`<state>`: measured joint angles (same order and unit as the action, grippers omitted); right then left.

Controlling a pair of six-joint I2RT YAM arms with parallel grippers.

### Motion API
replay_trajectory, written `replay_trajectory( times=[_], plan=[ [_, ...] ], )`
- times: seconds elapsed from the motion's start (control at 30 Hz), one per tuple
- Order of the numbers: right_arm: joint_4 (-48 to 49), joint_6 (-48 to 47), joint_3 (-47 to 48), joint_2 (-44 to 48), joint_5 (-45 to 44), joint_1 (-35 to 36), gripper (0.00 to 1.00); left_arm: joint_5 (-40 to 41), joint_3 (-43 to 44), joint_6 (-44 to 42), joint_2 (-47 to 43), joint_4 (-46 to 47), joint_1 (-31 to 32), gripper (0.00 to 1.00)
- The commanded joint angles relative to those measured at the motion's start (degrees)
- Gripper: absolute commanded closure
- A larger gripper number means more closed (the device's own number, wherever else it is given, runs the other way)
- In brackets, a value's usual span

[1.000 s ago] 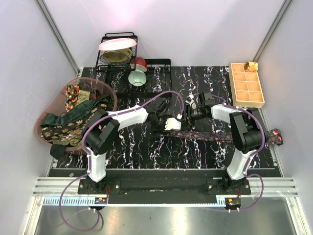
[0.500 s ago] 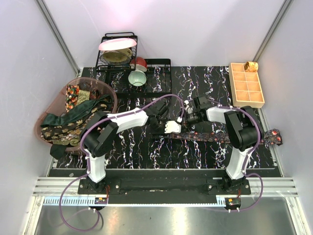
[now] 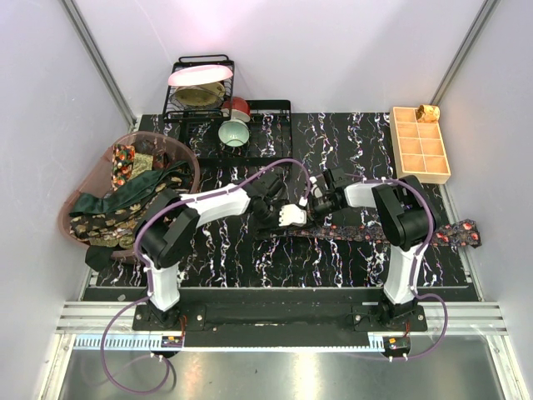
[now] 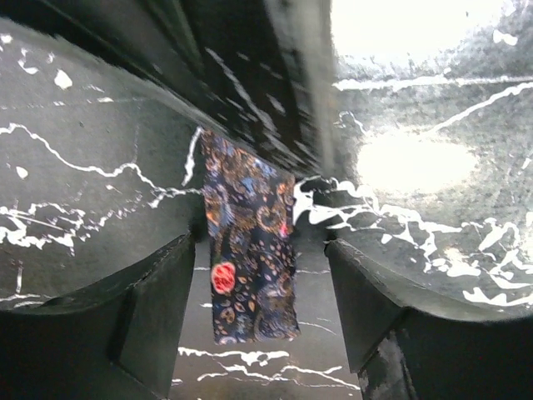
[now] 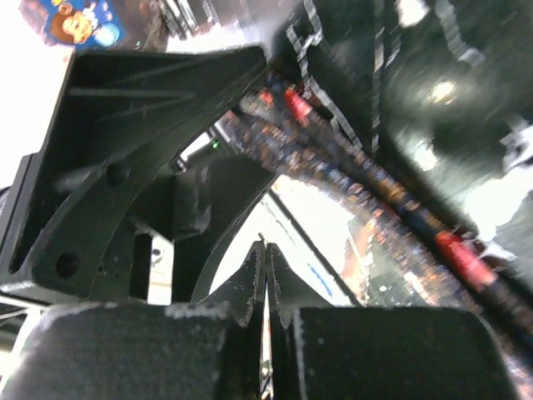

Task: Roll the ties
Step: Roll the tie at the center of the board.

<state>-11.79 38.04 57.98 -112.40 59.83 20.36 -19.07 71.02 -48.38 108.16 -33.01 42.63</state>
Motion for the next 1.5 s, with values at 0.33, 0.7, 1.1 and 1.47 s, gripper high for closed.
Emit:
replay_trajectory(
  times=[0.33,0.7,1.1,1.47],
  plan=[
    [0.37,-0.16,5.92,-3.44,-4.81,1.70,1.00,-2.81,-2.73,0.04,-4.89,-0.91,-5.28,0.27],
    [-4.46,-4.20,8.03,-7.74,-10.87,2.40,1.00,-5.10,-2.82,-0.31,-6.03,-0.12,-5.19,0.34],
    [-6.22,-4.38,7.85,-8.36,-10.62,2.58,1.00,-8.70,-1.68,1.36,-8.05,0.76,-5.54,0.55],
    [-6.05,-4.47,7.15,-3.88,-8.33,3.37,1.00,-6.42,2.80,0.04,-3.84,-0.91,-3.61,0.13]
  ],
)
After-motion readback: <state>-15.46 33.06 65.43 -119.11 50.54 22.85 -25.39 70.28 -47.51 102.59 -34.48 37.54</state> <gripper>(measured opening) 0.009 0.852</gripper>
